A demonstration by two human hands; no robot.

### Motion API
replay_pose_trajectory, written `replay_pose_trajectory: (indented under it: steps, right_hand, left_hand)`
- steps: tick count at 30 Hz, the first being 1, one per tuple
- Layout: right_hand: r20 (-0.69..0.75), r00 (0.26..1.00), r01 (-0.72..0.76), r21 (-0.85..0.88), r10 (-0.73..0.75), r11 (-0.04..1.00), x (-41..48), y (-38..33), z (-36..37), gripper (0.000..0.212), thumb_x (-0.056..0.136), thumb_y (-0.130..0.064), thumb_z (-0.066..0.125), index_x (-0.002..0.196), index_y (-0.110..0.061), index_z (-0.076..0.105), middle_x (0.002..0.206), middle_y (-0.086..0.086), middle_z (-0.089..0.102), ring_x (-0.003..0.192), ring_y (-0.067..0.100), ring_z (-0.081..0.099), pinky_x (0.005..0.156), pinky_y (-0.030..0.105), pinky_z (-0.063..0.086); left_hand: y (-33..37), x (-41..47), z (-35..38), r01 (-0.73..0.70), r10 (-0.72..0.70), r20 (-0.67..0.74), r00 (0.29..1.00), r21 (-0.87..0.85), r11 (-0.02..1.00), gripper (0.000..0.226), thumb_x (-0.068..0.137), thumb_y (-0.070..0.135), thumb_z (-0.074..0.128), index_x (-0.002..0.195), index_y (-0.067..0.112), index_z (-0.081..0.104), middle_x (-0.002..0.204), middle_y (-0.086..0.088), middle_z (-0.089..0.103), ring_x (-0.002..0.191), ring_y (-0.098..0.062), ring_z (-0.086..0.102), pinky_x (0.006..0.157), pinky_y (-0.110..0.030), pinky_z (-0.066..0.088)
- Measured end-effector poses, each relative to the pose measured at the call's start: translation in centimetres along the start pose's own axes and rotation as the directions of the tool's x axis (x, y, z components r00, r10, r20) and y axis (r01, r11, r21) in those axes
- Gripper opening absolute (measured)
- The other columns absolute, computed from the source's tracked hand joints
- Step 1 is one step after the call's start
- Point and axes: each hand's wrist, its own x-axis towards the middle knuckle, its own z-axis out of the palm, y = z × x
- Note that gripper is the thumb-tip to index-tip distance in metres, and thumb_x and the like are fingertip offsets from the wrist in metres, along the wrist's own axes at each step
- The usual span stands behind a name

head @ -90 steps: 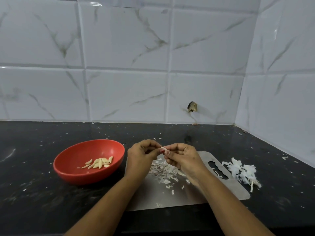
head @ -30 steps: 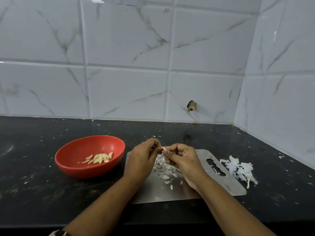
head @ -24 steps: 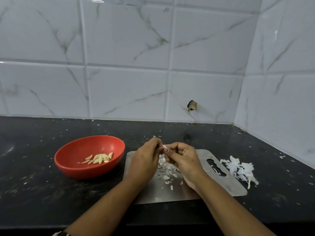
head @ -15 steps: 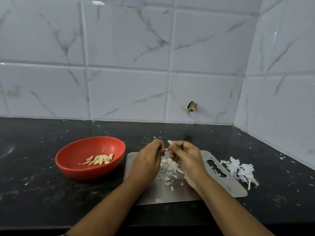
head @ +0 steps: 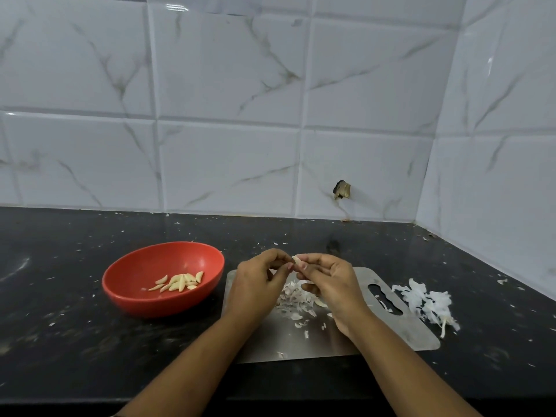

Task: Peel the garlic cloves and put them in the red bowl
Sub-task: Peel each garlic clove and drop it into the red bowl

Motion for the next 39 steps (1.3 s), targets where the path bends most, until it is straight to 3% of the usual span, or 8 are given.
replay_pose_trajectory:
  steps: [3, 8, 17, 21, 26, 30, 35, 39]
  right_hand:
    - [0.038, 0.999, 0.007, -0.05, -0.005, 0.999, -0.1, 0.0, 0.0, 0.007, 0.087, -0.012, 0.069, 0.093, -0.013, 0.073, 0.085, 0.005, 0.076, 0.079, 0.011, 0.07, 0.063, 0.019, 0.052]
    - [0.046, 0.998, 0.04, -0.099, -0.035, 0.994, 0.0, 0.4, -0.1, 0.006, 0.087, -0.01, 0.069, 0.092, -0.008, 0.072, 0.083, 0.009, 0.075, 0.077, 0.015, 0.069, 0.063, 0.021, 0.054]
    - [0.054, 0.994, 0.103, -0.172, -0.095, 0.98, 0.0, 0.6, 0.0, 0.007, 0.087, -0.012, 0.07, 0.091, -0.009, 0.074, 0.08, 0.007, 0.075, 0.076, 0.014, 0.07, 0.062, 0.021, 0.054]
    - [0.069, 0.992, 0.117, -0.195, -0.105, 0.974, 0.0, 0.8, 0.1, 0.007, 0.088, -0.012, 0.069, 0.09, -0.008, 0.073, 0.078, 0.007, 0.074, 0.076, 0.015, 0.07, 0.063, 0.022, 0.055]
    - [0.089, 0.991, 0.118, -0.199, -0.102, 0.973, 0.0, 0.9, 0.3, 0.007, 0.09, -0.008, 0.065, 0.09, -0.007, 0.072, 0.075, 0.007, 0.072, 0.069, 0.011, 0.066, 0.061, 0.022, 0.053]
    - [0.092, 0.993, 0.079, -0.104, -0.069, 0.991, 0.0, 0.8, 0.3, 0.012, 0.093, -0.005, 0.062, 0.103, -0.011, 0.063, 0.077, 0.009, 0.073, 0.07, 0.015, 0.067, 0.062, 0.025, 0.054]
    - [0.101, 0.993, 0.07, -0.034, -0.066, 0.997, 0.0, 0.6, 0.4, 0.008, 0.095, -0.004, 0.057, 0.097, -0.007, 0.063, 0.078, 0.006, 0.071, 0.072, 0.012, 0.065, 0.063, 0.024, 0.053]
    - [0.104, 0.99, 0.099, -0.06, -0.092, 0.993, -0.1, 0.6, 0.4, 0.009, 0.089, -0.012, 0.067, 0.098, -0.009, 0.066, 0.082, 0.011, 0.072, 0.077, 0.014, 0.067, 0.066, 0.024, 0.054]
  left_hand:
    - [0.2, 0.1, -0.2, 0.052, -0.055, -0.035, 0.998, -0.068, 0.996, 0.017, 0.085, 0.015, 0.071, 0.077, 0.031, 0.072, 0.073, 0.021, 0.069, 0.071, 0.003, 0.063, 0.061, -0.01, 0.044]
    - [-0.1, 0.4, -0.2, 0.141, -0.141, 0.008, 0.99, -0.159, 0.977, 0.011, 0.084, 0.013, 0.072, 0.079, 0.022, 0.076, 0.073, 0.011, 0.072, 0.07, -0.007, 0.066, 0.067, -0.028, 0.053]
    - [-0.2, 0.3, -0.4, 0.164, -0.159, 0.044, 0.986, -0.155, 0.974, 0.009, 0.084, 0.015, 0.071, 0.079, 0.02, 0.076, 0.071, 0.007, 0.072, 0.069, -0.009, 0.067, 0.066, -0.028, 0.054]
    - [0.1, 0.2, -0.6, 0.184, -0.18, 0.043, 0.983, -0.136, 0.974, 0.009, 0.081, 0.018, 0.072, 0.074, 0.024, 0.075, 0.068, 0.008, 0.071, 0.067, -0.011, 0.068, 0.067, -0.036, 0.057]
    - [0.3, 0.2, -0.7, 0.215, -0.214, 0.024, 0.977, -0.121, 0.969, 0.014, 0.078, 0.014, 0.072, 0.068, 0.025, 0.073, 0.062, 0.007, 0.069, 0.059, -0.01, 0.064, 0.061, -0.033, 0.052]
    - [0.7, 0.1, -0.8, 0.222, -0.219, 0.039, 0.975, -0.202, 0.954, 0.009, 0.071, 0.027, 0.066, 0.069, 0.022, 0.073, 0.063, 0.004, 0.069, 0.057, -0.009, 0.061, 0.06, -0.033, 0.05]
    - [0.7, 0.2, -0.7, 0.244, -0.245, 0.025, 0.969, -0.225, 0.943, 0.019, 0.081, 0.009, 0.067, 0.068, 0.021, 0.073, 0.062, 0.002, 0.069, 0.055, -0.007, 0.058, 0.061, -0.033, 0.049]
    - [0.7, 0.1, -0.7, 0.257, -0.26, 0.02, 0.965, -0.246, 0.935, 0.019, 0.081, 0.009, 0.068, 0.068, 0.021, 0.073, 0.064, -0.001, 0.07, 0.055, -0.008, 0.057, 0.06, -0.032, 0.049]
